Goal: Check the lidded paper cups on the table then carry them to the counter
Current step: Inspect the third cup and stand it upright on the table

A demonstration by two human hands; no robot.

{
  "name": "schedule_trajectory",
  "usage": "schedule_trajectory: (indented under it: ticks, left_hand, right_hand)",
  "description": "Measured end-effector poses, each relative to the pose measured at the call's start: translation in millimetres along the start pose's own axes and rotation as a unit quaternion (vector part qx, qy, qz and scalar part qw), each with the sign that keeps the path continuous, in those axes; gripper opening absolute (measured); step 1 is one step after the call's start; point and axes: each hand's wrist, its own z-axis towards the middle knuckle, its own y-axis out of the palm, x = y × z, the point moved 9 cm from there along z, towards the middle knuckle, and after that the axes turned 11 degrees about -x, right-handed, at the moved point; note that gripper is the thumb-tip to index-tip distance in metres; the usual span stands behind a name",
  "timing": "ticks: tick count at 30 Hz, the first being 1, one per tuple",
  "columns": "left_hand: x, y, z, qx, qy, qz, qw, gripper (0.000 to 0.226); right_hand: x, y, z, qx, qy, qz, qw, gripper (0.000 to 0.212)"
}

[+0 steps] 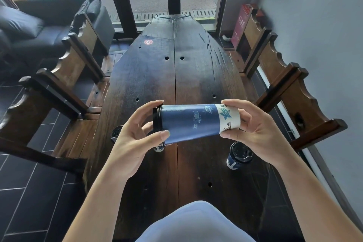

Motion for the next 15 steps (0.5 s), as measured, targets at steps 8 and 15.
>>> schedule_trajectory:
  ticks: [8, 15]
  left_hand:
    - [4.7, 4.1, 0.0, -0.028, 0.002, 0.025, 0.999, 0.068]
    - [-3.6, -2.3, 2.3, -0.013, -0.018, 0.029, 0.999, 0.068]
  right_hand:
    - [5.1, 1.6, 0.1, -0.004, 0.017, -0.001, 1.0, 0.068]
    - [7.3, 3.1, 2.4, -0.001, 0.027, 0.013, 1.0, 0.067]
